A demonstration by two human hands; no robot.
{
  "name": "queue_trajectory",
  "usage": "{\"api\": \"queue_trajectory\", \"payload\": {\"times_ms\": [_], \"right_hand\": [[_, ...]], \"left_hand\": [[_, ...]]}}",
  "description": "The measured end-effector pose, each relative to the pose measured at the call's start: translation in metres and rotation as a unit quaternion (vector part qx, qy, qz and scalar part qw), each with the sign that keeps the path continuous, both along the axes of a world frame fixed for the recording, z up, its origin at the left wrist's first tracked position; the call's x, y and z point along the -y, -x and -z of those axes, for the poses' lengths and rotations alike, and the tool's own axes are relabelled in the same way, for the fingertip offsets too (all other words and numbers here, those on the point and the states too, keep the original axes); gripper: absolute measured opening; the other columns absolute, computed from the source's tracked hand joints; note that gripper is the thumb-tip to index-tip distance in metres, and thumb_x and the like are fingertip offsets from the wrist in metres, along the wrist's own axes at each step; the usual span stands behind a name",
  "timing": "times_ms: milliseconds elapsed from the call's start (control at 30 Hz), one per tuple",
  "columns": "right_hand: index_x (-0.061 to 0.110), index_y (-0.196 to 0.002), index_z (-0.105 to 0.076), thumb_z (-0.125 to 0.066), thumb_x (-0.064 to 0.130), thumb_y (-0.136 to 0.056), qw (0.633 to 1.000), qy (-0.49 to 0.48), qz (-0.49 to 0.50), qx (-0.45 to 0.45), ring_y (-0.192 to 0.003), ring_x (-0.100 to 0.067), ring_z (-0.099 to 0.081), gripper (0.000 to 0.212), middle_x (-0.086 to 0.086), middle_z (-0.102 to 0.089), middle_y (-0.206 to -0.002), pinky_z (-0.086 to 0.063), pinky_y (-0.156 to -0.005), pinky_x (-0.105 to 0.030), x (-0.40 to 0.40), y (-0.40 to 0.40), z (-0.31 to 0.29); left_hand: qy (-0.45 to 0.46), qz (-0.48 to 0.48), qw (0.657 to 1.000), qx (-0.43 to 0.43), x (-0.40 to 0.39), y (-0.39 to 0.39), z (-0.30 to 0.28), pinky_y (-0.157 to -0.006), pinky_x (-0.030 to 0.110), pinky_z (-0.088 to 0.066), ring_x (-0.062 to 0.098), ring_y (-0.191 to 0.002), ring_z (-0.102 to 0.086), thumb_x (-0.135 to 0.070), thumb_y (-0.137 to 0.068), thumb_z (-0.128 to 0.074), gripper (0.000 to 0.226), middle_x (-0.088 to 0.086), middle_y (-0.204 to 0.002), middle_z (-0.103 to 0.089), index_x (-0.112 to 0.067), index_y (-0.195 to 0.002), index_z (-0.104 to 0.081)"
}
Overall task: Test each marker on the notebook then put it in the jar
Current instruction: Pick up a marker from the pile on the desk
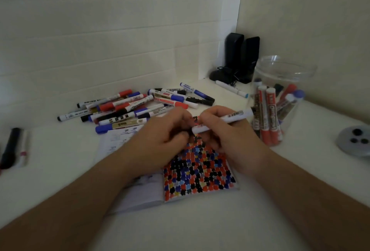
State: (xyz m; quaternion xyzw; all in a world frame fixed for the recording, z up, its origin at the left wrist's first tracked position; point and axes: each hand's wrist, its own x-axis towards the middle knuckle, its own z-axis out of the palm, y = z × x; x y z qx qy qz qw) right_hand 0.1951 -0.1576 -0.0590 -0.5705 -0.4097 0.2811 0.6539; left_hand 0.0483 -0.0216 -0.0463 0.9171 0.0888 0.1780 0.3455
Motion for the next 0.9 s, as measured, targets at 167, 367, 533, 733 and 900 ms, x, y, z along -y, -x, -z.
{"api": "queue_trajectory", "payload": {"times_ms": [167, 367, 533, 733, 900], "right_hand": [[0.005, -0.095, -0.062, -0.067, 0.018, -0.100, 0.998, 0.041, 0.030, 0.046, -0.053, -0.018, -0.058, 0.015, -0.007, -0.071, -0.069, -0.046, -0.046, -0.022, 0.000, 0.000, 0.004], [0.007, -0.087, -0.064, -0.067, 0.014, -0.099, 0.998, 0.028, 0.026, 0.040, -0.058, -0.018, -0.063, 0.015, -0.010, -0.072, -0.070, -0.052, -0.053, -0.025, -0.002, 0.004, 0.006], [0.016, -0.074, -0.063, -0.068, 0.013, -0.098, 1.000, 0.020, -0.007, 0.010, -0.061, -0.024, -0.063, 0.025, -0.020, -0.071, -0.076, -0.052, -0.057, -0.030, 0.000, -0.001, 0.008], [0.025, -0.066, -0.063, -0.076, 0.023, -0.092, 0.999, 0.014, -0.047, -0.021, -0.063, -0.023, -0.061, 0.029, -0.013, -0.069, -0.073, -0.048, -0.058, -0.030, 0.001, -0.005, 0.009], [0.022, -0.069, -0.063, -0.071, 0.022, -0.090, 0.997, 0.012, -0.071, -0.035, -0.062, -0.024, -0.060, 0.023, -0.013, -0.068, -0.073, -0.048, -0.057, -0.030, 0.000, -0.009, 0.011]], "left_hand": [[-0.049, 0.046, 0.998, -0.013, 0.013, -0.009, 0.005, -0.059, 0.015, -0.043, -0.002, -0.070, -0.058, -0.036, -0.107, -0.047, 0.008, -0.034, -0.085, -0.062, -0.029, -0.111, -0.047], [-0.057, 0.038, 0.997, -0.035, 0.005, -0.012, 0.010, -0.054, 0.010, -0.040, -0.007, -0.066, -0.055, -0.037, -0.107, -0.043, 0.012, -0.038, -0.076, -0.057, -0.026, -0.105, -0.041], [-0.073, 0.048, 0.996, -0.027, 0.005, -0.015, 0.015, -0.056, 0.033, -0.048, 0.010, -0.069, -0.059, -0.047, -0.106, -0.041, 0.018, -0.006, -0.080, -0.064, -0.029, -0.105, -0.038], [-0.060, 0.062, 0.996, -0.025, 0.005, -0.020, 0.020, -0.066, 0.043, -0.052, 0.013, -0.074, -0.063, -0.046, -0.106, -0.041, 0.014, -0.004, -0.085, -0.066, -0.033, -0.102, -0.038], [-0.068, 0.055, 0.996, -0.013, 0.005, -0.021, 0.022, -0.059, 0.038, -0.050, 0.013, -0.066, -0.060, -0.047, -0.106, -0.041, 0.012, -0.004, -0.078, -0.064, -0.035, -0.103, -0.038]]}}
